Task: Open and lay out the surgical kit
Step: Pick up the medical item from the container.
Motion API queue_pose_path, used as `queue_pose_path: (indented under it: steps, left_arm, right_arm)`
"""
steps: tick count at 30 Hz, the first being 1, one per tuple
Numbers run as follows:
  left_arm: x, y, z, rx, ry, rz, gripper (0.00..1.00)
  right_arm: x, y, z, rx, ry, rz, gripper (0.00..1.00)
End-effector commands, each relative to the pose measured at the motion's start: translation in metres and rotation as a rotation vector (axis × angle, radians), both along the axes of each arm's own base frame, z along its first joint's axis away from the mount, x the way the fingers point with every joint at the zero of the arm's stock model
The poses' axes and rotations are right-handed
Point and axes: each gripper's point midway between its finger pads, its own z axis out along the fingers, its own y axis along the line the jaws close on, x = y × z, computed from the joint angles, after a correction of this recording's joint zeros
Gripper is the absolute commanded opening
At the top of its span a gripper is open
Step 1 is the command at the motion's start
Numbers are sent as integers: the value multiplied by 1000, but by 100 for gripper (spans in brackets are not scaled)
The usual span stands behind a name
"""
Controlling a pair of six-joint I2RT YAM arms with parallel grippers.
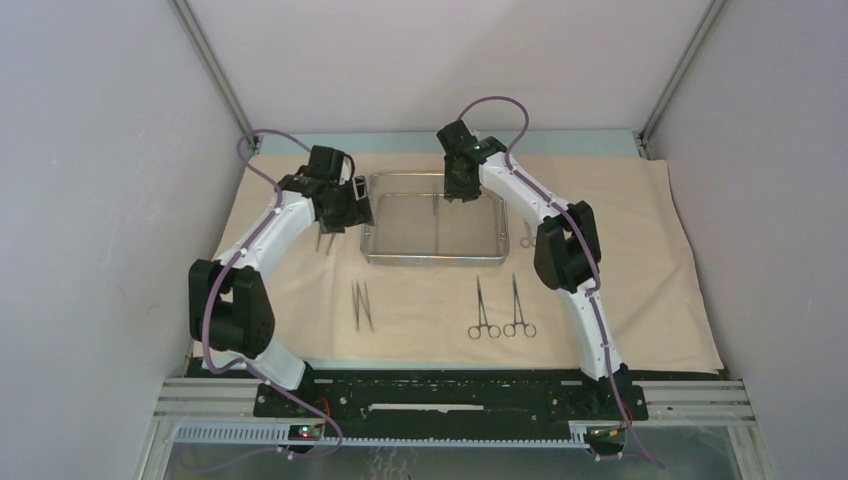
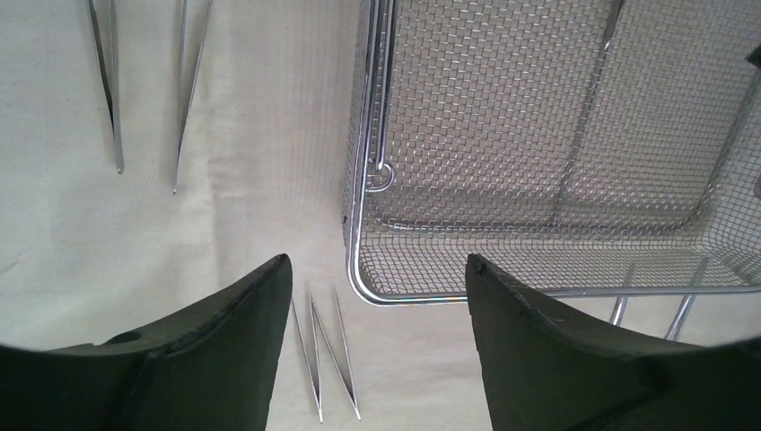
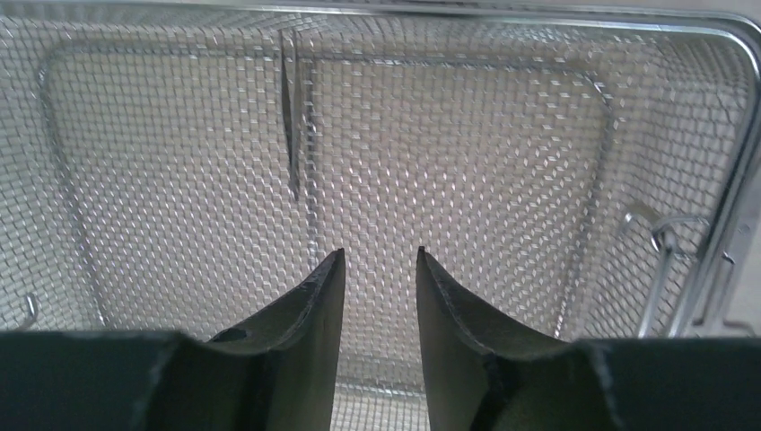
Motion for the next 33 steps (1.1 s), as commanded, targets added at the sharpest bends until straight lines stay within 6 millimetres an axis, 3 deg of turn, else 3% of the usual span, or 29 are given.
queue_pose_path:
  steps: [1,15,23,33]
  left_arm:
    - [2,-8,16,-60,-81,8,75]
    - [-2,-7,15,-59,-89,-10,75]
    - [-4,-7,12,-57,-83,-12,75]
    - [-5,-7,9,-55,-75,-10,75]
  right_arm:
    - [16,20,9,42,-49,20,41]
    - [34,62,-24,61,-100,53,50]
    - [37,52,-43,-10,-102,13,35]
    - [32,58,-57,-19,-82,31,28]
